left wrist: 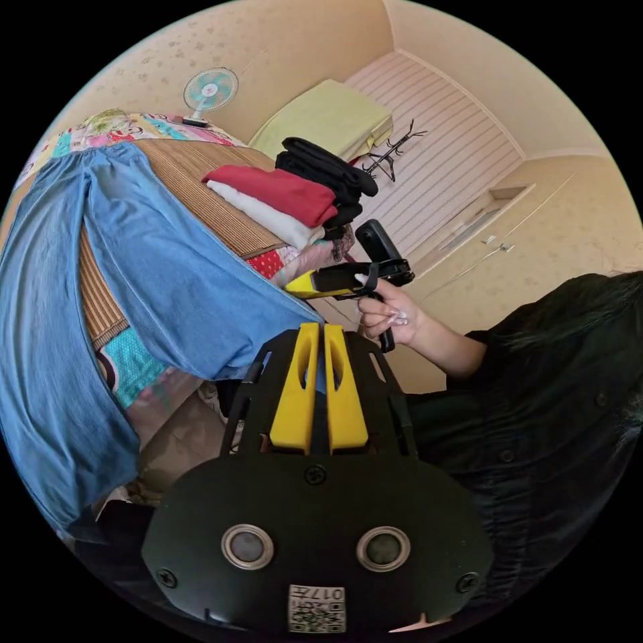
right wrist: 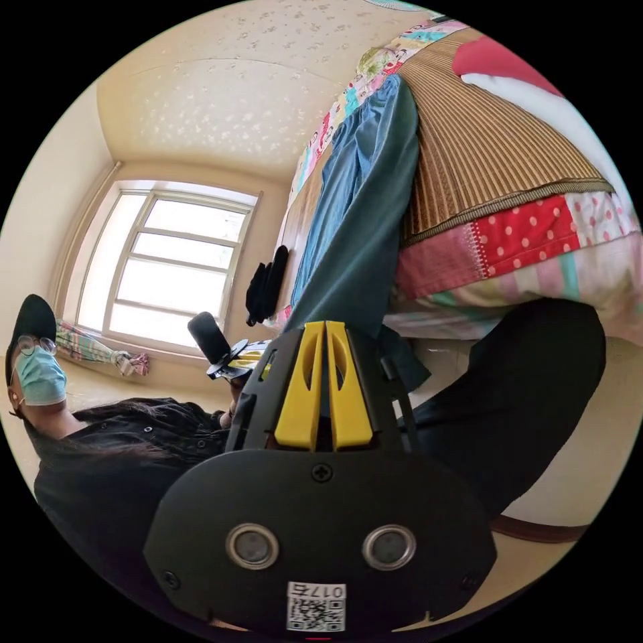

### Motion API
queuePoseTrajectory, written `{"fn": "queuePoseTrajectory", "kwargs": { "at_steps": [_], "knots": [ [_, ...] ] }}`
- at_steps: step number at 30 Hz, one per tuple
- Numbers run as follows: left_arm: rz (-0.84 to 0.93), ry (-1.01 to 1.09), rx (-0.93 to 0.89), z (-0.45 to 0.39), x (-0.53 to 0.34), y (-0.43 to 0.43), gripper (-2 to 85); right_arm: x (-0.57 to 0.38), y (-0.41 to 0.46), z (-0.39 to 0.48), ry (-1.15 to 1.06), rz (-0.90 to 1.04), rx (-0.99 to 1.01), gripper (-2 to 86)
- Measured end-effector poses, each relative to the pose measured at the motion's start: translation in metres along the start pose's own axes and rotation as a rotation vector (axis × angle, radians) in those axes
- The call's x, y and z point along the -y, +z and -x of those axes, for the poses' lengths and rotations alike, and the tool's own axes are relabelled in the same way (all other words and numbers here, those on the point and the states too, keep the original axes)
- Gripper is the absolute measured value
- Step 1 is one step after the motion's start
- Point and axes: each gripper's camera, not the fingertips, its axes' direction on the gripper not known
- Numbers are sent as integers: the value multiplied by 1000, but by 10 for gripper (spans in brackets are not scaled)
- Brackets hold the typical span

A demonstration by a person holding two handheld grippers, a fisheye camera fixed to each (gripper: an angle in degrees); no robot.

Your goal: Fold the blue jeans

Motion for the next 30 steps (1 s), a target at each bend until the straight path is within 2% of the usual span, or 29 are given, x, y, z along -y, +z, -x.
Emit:
{"fn": "queuePoseTrajectory", "kwargs": {
  "at_steps": [4,7,11,17,20,23,27,30],
  "knots": [
    [-61,-51,79,-9,-24,-34,-9,50,-20,-14,3,3,-94,67],
    [-101,-68,88,-10,-28,-52,-9,133,-18,8,-116,3,-146,89],
    [-128,-86,71,-12,-26,-64,-9,255,12,39,-225,-61,-322,109],
    [-207,-109,-40,-11,-24,-82,-8,388,76,9,-63,-108,-479,115],
    [-252,-111,-101,-4,-24,-88,-8,412,94,-12,54,-143,-507,81],
    [-285,-153,-196,16,-32,-97,-8,419,97,-10,66,-217,-521,35],
    [-401,-259,-359,55,-58,-124,-9,425,103,34,-39,-285,-612,18],
    [-435,-326,-355,73,-74,-148,-9,427,121,92,-201,-340,-630,13]
  ]
}}
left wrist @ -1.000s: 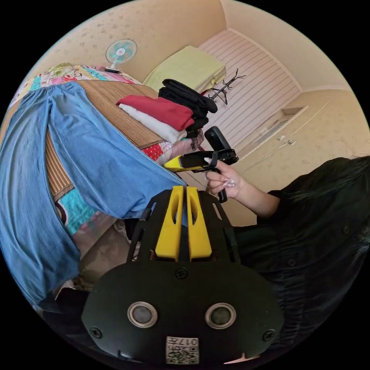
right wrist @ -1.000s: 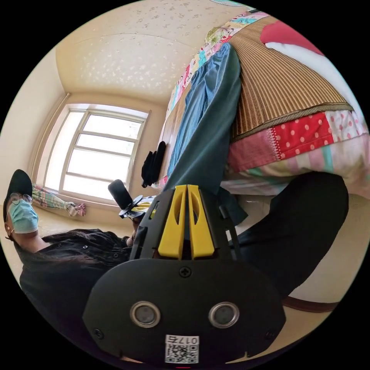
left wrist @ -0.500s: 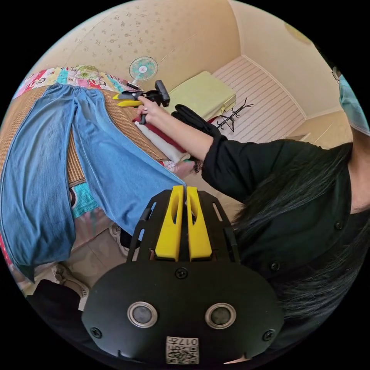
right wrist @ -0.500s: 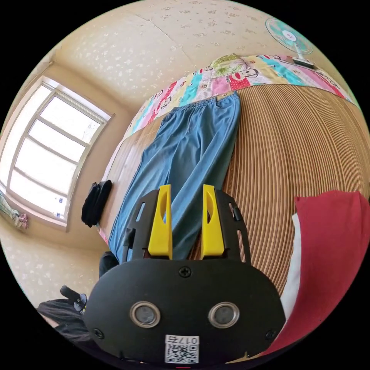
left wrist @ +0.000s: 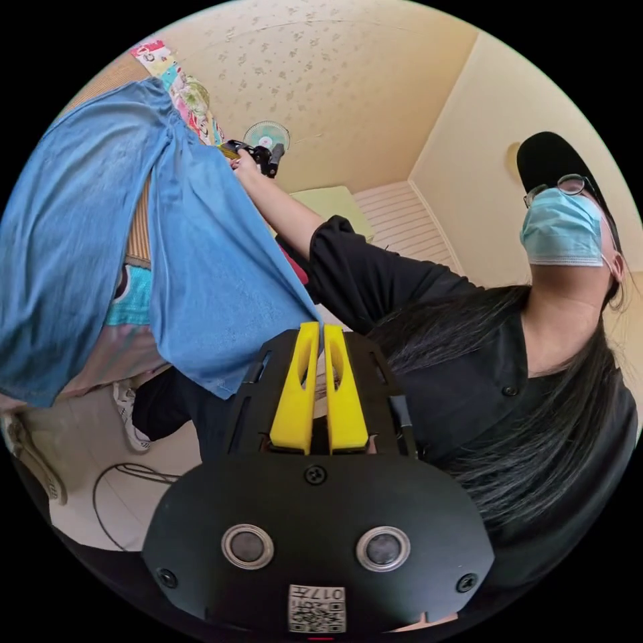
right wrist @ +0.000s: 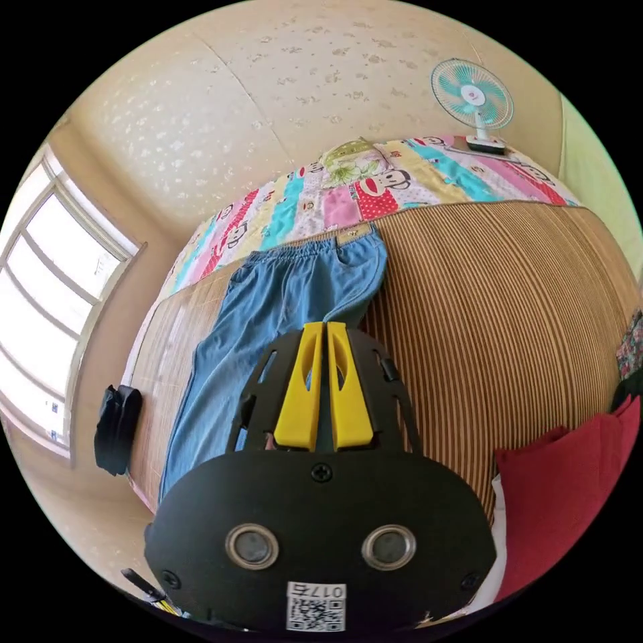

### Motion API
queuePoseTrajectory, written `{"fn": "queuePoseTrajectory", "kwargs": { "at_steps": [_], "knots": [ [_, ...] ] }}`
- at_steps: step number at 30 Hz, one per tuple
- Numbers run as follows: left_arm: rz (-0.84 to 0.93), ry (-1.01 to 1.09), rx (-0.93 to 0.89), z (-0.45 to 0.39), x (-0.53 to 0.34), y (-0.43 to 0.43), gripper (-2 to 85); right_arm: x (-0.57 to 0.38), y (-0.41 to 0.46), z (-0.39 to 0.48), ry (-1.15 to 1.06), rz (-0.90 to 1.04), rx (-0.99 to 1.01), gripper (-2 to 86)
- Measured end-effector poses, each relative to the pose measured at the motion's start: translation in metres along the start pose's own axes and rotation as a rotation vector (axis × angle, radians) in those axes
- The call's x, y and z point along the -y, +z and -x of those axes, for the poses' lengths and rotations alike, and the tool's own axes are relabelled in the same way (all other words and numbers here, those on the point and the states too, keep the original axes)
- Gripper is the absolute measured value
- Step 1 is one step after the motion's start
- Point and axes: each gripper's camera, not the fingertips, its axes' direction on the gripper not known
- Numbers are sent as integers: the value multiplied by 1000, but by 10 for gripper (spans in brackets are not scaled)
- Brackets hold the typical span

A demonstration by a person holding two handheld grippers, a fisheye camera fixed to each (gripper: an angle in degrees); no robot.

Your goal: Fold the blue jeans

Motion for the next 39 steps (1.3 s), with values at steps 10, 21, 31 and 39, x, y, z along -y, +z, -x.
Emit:
{"fn": "queuePoseTrajectory", "kwargs": {
  "at_steps": [10,21,31,39],
  "knots": [
    [-254,-116,183,-3,-15,-133,-8,11,94,227,-204,6,4,25],
    [-327,-310,591,14,-25,-226,78,-97,112,258,-427,205,172,88],
    [-76,-69,713,62,115,-165,112,-285,15,132,-37,188,132,118],
    [174,-114,700,61,109,-90,28,-329,-15,118,-121,342,349,30]
  ]
}}
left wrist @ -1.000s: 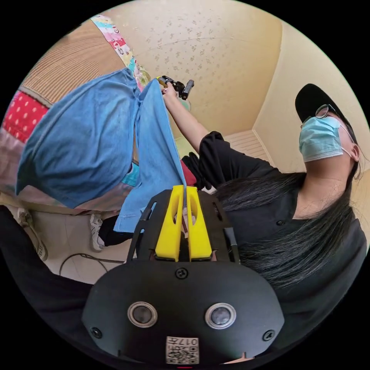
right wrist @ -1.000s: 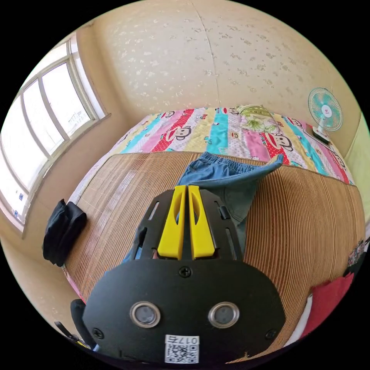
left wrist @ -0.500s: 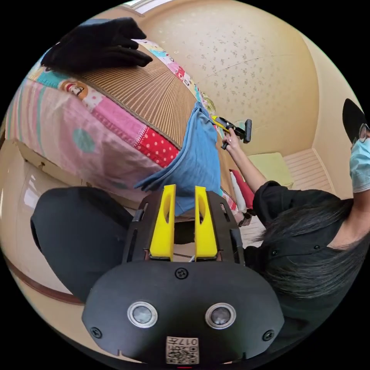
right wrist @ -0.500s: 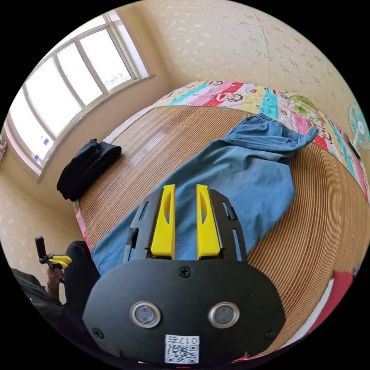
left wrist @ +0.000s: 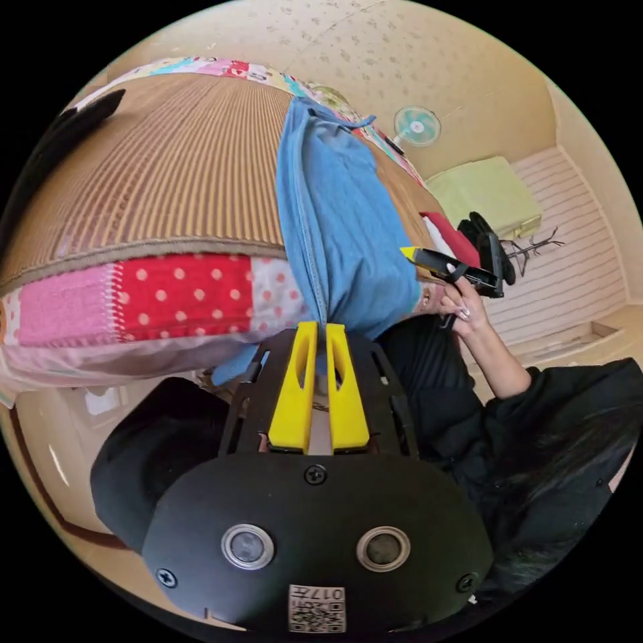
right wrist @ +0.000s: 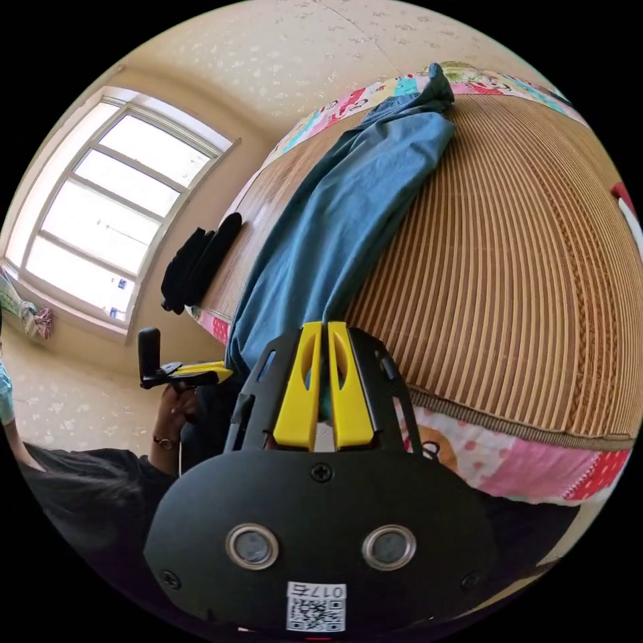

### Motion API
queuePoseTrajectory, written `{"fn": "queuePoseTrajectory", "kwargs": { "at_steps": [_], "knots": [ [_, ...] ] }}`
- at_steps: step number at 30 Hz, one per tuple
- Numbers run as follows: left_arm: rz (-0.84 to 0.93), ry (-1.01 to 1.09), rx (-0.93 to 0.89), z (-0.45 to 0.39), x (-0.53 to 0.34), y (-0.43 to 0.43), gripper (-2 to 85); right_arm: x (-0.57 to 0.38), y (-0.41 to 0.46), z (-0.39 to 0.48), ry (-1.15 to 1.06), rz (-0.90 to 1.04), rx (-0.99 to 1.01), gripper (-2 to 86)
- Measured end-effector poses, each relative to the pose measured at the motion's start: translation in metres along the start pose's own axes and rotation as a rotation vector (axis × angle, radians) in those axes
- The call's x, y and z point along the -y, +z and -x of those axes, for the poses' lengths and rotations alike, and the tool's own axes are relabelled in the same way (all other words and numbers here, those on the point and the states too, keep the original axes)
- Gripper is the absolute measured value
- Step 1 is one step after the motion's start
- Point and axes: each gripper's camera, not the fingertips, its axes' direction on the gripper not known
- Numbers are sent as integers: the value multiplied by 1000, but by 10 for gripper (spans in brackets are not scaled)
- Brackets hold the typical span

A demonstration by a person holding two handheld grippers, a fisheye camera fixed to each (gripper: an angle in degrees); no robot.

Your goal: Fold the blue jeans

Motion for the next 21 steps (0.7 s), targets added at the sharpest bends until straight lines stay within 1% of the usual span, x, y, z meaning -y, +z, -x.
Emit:
{"fn": "queuePoseTrajectory", "kwargs": {
  "at_steps": [1,2,4,6,8,10,13,16,21],
  "knots": [
    [57,10,-69,-7,-8,12,28,-4,-8,-3,-11,12,11,28],
    [85,13,-82,-11,-12,18,28,-15,-24,-12,-19,44,37,26],
    [179,-35,-27,-23,-32,36,33,-34,-47,-27,-8,87,46,23],
    [206,-58,5,-28,-44,41,41,-59,-68,-41,-15,163,50,23],
    [143,-68,-28,-31,-50,33,46,-75,-77,-51,9,213,-5,25],
    [8,-65,-95,-33,-44,14,71,-83,-86,-61,59,200,-73,30],
    [-99,7,-125,-45,-15,2,92,-79,-107,-72,105,100,-5,49],
    [-115,126,-104,-73,31,13,110,-62,-118,-78,127,31,63,49],
    [-170,262,-21,-108,76,52,114,-14,-106,-63,65,52,22,64]
  ]
}}
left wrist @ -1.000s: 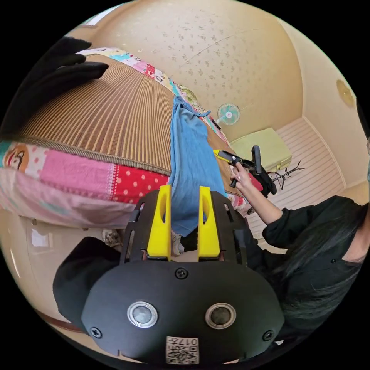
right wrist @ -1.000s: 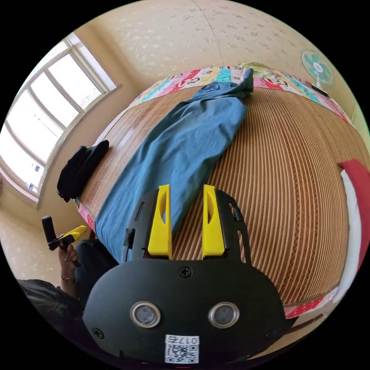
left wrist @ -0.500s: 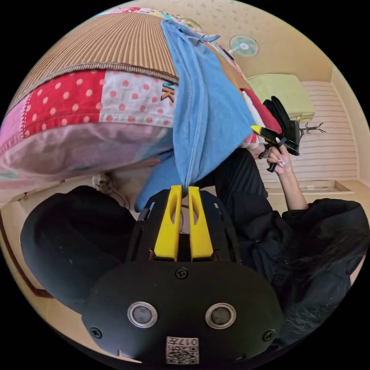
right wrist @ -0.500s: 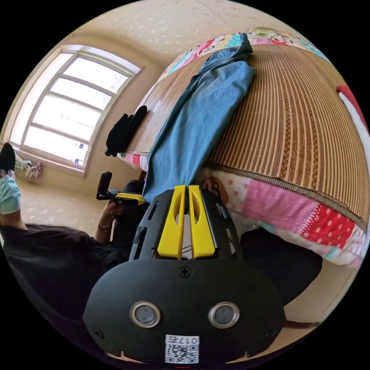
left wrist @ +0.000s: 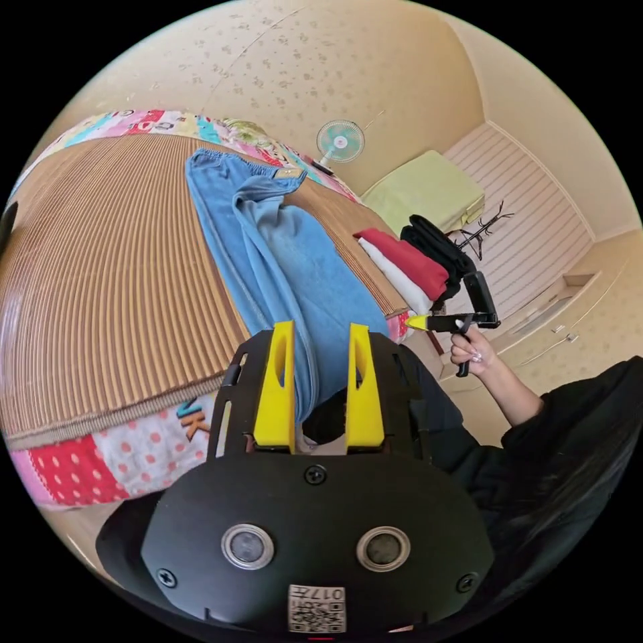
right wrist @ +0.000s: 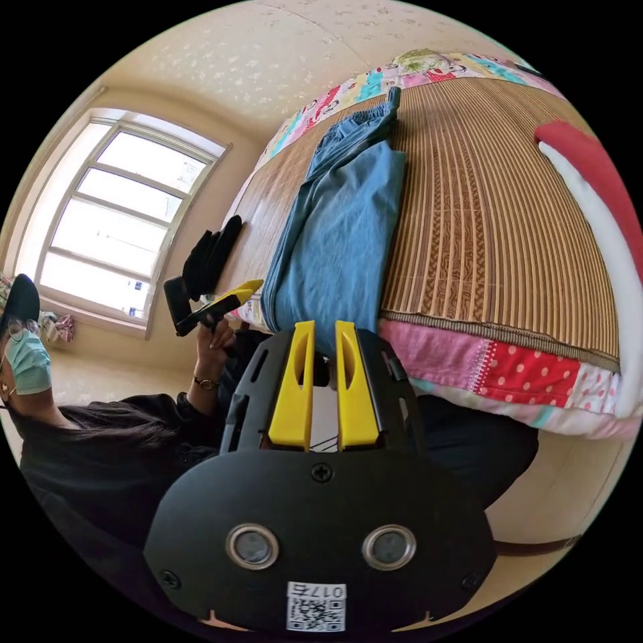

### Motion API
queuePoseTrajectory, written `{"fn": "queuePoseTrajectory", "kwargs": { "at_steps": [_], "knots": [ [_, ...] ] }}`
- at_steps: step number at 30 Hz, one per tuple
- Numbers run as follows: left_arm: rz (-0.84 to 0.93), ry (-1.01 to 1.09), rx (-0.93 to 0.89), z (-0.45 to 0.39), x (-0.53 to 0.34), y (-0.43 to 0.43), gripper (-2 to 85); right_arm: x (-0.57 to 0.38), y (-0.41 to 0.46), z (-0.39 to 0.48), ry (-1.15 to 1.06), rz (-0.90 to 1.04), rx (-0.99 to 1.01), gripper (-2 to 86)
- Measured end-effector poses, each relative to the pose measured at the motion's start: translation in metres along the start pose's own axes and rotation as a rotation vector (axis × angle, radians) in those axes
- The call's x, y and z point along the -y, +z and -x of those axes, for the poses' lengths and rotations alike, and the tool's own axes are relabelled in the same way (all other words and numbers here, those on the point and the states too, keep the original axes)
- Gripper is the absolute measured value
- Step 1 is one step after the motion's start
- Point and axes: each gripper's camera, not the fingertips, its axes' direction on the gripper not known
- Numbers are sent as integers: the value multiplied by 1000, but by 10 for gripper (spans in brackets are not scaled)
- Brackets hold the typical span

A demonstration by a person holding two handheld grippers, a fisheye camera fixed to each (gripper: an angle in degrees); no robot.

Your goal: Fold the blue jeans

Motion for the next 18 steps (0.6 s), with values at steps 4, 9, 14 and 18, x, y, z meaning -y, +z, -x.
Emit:
{"fn": "queuePoseTrajectory", "kwargs": {
  "at_steps": [4,9,14,18],
  "knots": [
    [25,-18,95,6,-3,23,32,59,12,13,-68,31,-49,87],
    [-84,-158,11,32,-10,-19,-3,184,9,-7,13,-163,-96,99],
    [13,-174,-149,60,-5,-15,-2,283,18,-78,317,-338,-127,103],
    [-47,-161,-122,61,-7,-27,-1,338,45,-87,399,-391,-31,41]
  ]
}}
